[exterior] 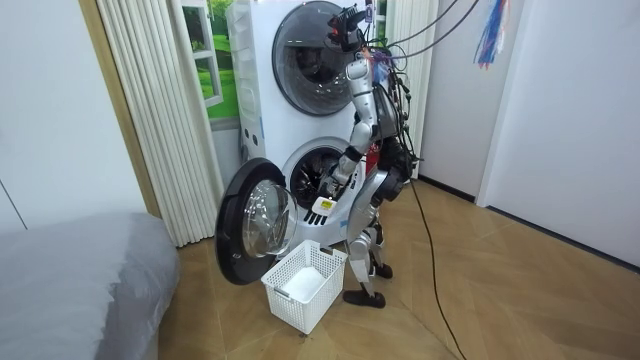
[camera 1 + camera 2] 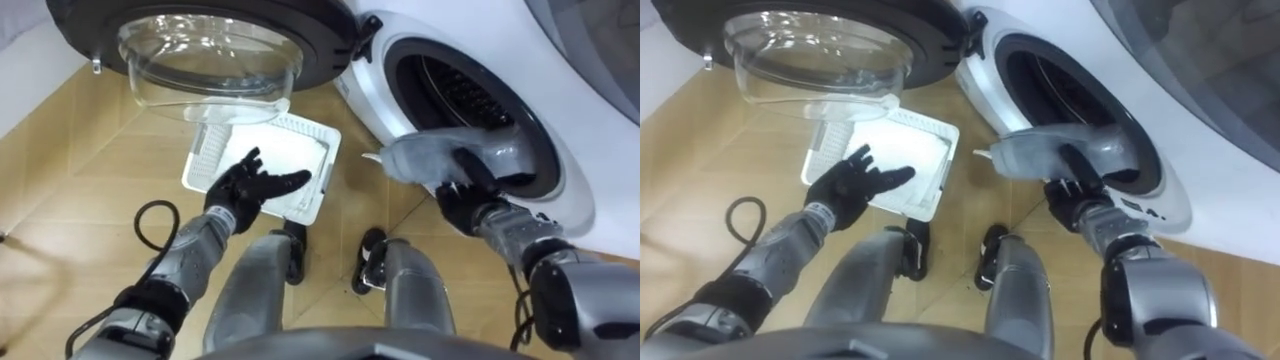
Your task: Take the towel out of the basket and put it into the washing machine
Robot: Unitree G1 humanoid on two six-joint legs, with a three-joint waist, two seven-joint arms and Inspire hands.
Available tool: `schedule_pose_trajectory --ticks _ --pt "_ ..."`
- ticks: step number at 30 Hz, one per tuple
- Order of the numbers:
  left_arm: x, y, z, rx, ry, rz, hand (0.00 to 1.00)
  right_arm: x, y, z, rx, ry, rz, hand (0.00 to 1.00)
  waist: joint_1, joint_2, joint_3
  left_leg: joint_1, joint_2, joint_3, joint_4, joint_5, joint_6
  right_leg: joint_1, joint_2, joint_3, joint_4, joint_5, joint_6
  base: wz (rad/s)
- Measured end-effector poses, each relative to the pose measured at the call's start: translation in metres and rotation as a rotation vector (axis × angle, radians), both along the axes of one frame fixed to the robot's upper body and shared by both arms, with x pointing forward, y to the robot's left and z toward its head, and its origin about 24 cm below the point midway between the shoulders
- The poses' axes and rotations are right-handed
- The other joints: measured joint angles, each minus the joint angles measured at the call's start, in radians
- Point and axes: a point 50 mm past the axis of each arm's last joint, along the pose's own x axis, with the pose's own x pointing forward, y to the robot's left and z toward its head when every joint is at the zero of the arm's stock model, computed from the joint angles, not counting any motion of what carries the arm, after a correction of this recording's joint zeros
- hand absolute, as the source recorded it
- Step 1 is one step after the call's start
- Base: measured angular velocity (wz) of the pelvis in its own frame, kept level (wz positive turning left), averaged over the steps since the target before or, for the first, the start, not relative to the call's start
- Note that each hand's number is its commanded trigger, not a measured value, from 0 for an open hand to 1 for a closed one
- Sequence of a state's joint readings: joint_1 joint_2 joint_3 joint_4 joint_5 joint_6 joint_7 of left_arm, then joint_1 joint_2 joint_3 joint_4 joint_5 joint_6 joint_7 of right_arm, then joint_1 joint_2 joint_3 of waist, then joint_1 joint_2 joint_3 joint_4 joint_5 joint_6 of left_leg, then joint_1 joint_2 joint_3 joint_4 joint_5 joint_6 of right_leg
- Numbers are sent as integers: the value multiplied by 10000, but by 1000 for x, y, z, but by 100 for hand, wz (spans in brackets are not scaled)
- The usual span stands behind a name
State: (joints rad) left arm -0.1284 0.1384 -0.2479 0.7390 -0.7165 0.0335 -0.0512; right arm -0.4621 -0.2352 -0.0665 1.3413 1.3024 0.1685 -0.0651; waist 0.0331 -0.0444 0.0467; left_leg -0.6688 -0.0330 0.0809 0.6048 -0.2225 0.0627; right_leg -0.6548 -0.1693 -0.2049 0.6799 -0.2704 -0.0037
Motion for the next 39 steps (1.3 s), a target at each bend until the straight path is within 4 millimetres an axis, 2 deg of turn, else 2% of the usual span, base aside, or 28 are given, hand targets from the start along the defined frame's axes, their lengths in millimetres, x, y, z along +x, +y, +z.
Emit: schedule_pose_trajectory --ticks 6,11,17,24,26,29,30,32,34,37,39 --pt "8 -3 12 129 -543 334 0 38 -12 37 830 -1217 -2052 0 -237 -212 -4 -160 -43 101 54 54 92 -264 -92 80 209 -27 -7 0" --pt "12 -1 17 156 -865 567 0 37 -14 38 1257 -693 -2872 0 -349 -220 -1 -165 -132 76 53 74 127 -246 -164 74 218 -28 45 4" --pt "11 4 17 247 -938 796 0 32 -19 36 1549 -336 -3797 0 -325 -217 1 6 -277 3 -15 110 195 -37 -247 67 155 -64 206 7" --pt "2 13 10 1480 -828 323 0 14 -24 24 1545 432 -4542 0 -9 -192 13 676 -256 -29 -365 108 201 669 -151 19 -282 -52 249 1" --pt "-4 19 2 1817 -500 350 0 9 -24 19 1515 607 -4735 0 10 -174 17 932 -251 -32 -546 104 203 938 -112 5 -470 -33 283 -2" --pt "-20 29 -11 2320 158 348 0 -5 -26 10 1532 769 -5288 0 213 23 6 1396 -112 -66 -848 70 214 1565 132 -55 -1216 191 333 -9" --pt "-28 34 -14 2491 334 447 0 -14 -30 5 1381 831 -5471 0 218 141 -1 1540 -109 -162 -957 72 216 1820 169 -175 -1473 254 362 11" --pt "-40 44 -19 2756 625 736 0 -26 -34 -1 1286 849 -5729 0 244 235 -40 1818 -152 -240 -1165 73 217 2152 160 -262 -1669 277 412 11" --pt "-61 61 -29 3456 1344 932 0 -43 -37 -10 1135 934 -5830 0 367 337 -96 2359 -172 -255 -1531 73 218 2661 184 -263 -2025 314 474 0" --pt "-87 78 -40 4041 2274 1291 0 -64 -35 -21 1045 1037 -5913 0 347 430 -157 3082 -198 -266 -1996 74 216 3354 240 -251 -2468 338 511 -2" --pt "-118 87 -49 4419 3173 1438 0 -84 -34 -30 740 1202 -5700 0 335 486 -224 3844 -199 -112 -2493 75 213 3954 291 -153 -2761 338 515 -16"
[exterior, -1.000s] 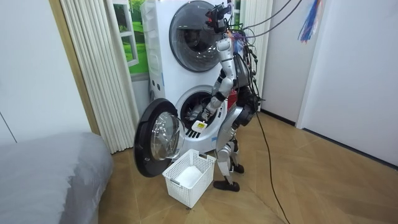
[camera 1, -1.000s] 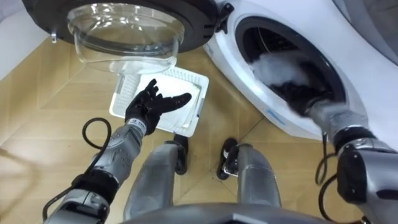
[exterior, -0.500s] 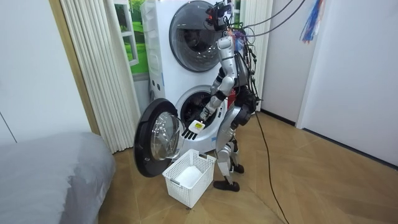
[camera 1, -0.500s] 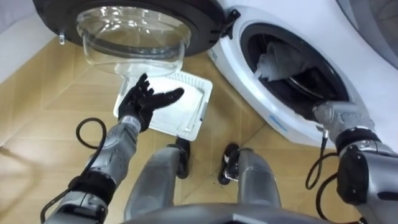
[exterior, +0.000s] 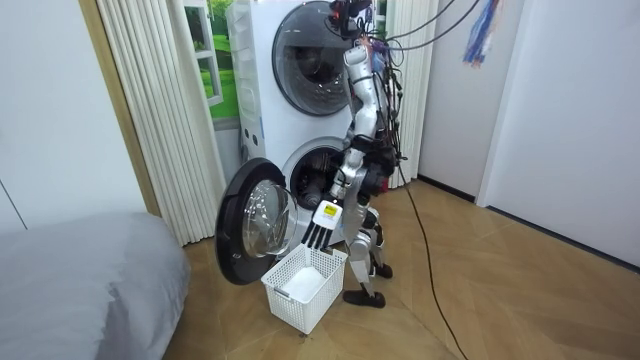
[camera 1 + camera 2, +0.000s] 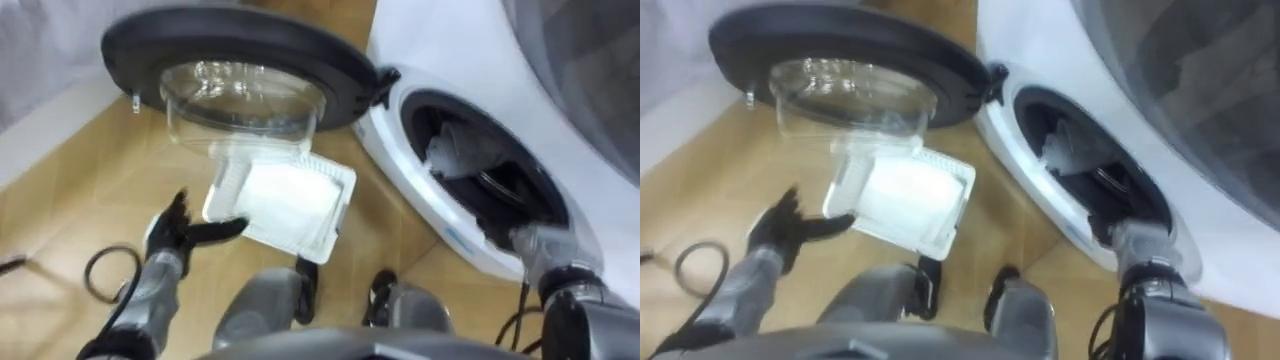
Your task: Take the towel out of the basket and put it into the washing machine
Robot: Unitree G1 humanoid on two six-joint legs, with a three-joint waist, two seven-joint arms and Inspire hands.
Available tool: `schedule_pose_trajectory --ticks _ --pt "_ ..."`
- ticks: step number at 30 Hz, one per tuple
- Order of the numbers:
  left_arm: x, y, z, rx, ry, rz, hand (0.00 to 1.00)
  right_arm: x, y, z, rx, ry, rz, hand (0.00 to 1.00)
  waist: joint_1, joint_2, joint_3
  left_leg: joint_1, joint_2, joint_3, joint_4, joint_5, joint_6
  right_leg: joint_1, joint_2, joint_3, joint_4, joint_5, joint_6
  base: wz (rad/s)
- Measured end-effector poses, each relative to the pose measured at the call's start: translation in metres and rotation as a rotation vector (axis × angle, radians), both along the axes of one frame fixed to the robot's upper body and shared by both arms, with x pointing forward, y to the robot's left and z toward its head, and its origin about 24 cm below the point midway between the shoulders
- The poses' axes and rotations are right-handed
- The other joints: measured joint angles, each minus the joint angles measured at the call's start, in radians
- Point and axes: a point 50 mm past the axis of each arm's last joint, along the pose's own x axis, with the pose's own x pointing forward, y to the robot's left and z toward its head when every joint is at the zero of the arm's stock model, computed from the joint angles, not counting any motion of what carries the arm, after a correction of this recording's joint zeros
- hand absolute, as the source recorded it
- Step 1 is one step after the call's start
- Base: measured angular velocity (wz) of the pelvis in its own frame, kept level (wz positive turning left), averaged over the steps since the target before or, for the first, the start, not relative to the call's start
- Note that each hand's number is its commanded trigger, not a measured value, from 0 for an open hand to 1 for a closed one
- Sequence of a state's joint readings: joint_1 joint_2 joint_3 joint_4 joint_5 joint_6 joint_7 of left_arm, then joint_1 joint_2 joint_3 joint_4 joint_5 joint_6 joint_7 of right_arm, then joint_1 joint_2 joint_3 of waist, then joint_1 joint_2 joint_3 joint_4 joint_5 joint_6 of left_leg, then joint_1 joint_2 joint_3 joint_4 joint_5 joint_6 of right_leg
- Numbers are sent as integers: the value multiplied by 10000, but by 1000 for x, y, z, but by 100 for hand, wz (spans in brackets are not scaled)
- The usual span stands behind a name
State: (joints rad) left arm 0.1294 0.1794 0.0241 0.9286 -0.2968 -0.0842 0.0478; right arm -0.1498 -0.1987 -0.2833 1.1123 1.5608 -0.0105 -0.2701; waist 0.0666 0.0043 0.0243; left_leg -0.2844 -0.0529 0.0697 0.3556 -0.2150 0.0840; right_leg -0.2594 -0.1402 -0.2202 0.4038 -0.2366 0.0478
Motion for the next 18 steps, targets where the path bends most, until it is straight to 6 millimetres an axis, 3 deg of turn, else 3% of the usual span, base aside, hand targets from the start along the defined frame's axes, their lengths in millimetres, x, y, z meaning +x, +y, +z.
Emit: schedule_pose_trajectory --ticks 1,6,9,14,18 --pt "-15 3 -3 52 354 160 0 -10 0 -4 -138 121 174 0 -67 27 -52 316 3 -18 -230 8 -13 312 32 -18 -198 8 14 -11" --pt "-49 8 -10 283 1308 483 0 -54 6 -20 -751 660 1487 0 -106 23 -122 1315 47 31 -741 -10 -81 1298 180 -2 -867 44 74 -3" --pt "-68 11 -13 454 1936 712 0 -78 11 -27 -1055 957 2620 0 -398 -46 -194 1867 57 64 -934 -16 -92 1929 232 -38 -1219 50 84 -1" --pt "-84 13 -15 824 2597 262 0 -117 14 -34 -1233 1901 3883 0 -610 -232 -313 2675 139 29 -1292 -96 -216 2695 387 54 -1616 117 80 -9" --pt "-89 8 -18 785 2967 90 0 -141 19 -39 -1600 3351 6743 0 -639 -212 -296 2993 243 269 -1492 -134 -291 3022 579 244 -1863 267 -1 -20"
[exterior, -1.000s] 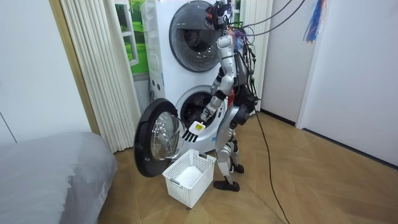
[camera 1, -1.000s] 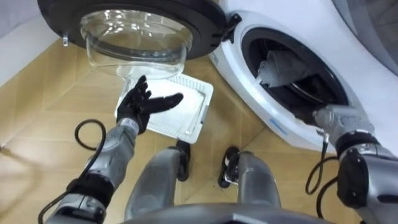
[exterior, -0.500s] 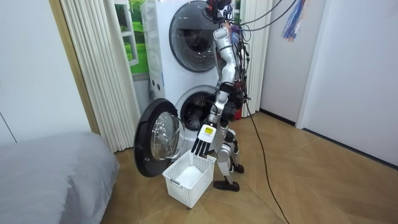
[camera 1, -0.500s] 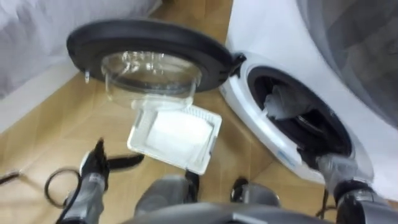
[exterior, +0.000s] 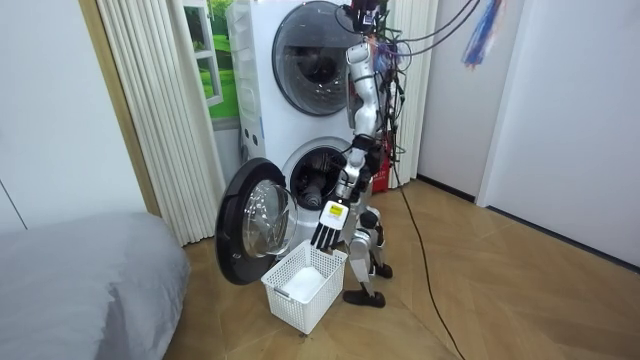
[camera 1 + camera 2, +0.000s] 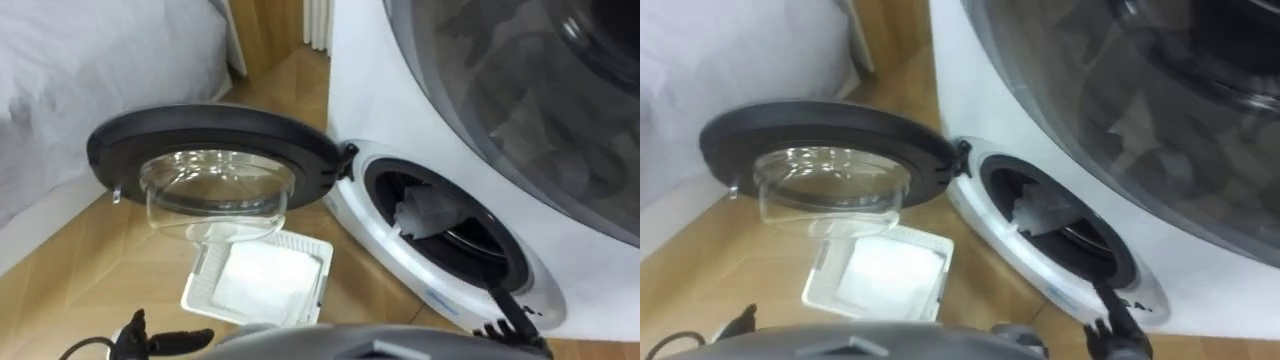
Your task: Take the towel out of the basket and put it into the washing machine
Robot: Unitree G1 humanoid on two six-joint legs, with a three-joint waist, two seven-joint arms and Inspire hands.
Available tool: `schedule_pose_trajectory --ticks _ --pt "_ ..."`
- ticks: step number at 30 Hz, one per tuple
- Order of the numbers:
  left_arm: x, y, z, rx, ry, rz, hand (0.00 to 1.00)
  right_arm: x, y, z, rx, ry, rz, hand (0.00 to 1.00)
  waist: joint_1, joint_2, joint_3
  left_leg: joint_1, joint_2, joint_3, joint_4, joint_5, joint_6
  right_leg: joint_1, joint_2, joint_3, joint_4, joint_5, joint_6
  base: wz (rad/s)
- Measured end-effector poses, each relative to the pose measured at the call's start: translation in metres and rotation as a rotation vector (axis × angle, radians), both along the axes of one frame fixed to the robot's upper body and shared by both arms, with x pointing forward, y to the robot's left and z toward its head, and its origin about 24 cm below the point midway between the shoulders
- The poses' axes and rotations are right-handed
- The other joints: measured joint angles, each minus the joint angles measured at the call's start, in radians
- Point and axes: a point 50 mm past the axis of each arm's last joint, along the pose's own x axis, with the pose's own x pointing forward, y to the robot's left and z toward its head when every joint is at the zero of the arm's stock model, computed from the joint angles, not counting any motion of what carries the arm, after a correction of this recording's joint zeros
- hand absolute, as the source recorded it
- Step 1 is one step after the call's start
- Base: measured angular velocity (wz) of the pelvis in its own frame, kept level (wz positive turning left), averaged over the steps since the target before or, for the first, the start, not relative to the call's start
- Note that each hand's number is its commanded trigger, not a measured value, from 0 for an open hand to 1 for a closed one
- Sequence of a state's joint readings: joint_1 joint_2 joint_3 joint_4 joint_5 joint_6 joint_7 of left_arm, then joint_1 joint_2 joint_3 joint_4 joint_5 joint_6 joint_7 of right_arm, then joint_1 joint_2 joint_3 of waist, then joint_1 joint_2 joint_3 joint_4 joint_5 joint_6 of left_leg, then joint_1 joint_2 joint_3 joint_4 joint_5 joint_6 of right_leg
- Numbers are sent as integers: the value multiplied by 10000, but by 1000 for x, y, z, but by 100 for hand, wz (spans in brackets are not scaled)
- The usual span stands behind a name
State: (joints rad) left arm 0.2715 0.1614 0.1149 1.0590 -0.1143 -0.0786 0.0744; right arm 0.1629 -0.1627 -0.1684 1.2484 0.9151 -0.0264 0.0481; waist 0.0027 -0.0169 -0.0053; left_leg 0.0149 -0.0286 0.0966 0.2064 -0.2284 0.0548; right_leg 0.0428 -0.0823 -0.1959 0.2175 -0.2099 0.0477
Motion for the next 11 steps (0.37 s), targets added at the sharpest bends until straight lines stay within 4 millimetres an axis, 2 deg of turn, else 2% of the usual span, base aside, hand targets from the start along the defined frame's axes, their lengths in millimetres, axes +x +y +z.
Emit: schedule_pose_trajectory --ticks 4,6,11 --pt "2 -11 -3 -298 -6 49 0 -10 7 -3 -189 1218 3030 0 -28 -11 49 138 37 40 -33 16 -32 121 50 11 -111 33 -46 -4" --pt "3 -15 -5 -400 32 60 0 -9 11 -4 -208 1492 3956 0 24 31 62 181 63 73 -30 16 -36 130 83 63 -150 73 -45 -6" --pt "-9 -15 -7 -481 702 268 0 -13 15 -6 -163 2081 5000 0 24 76 90 225 129 81 -55 -9 -95 245 154 46 -344 112 -92 -1"
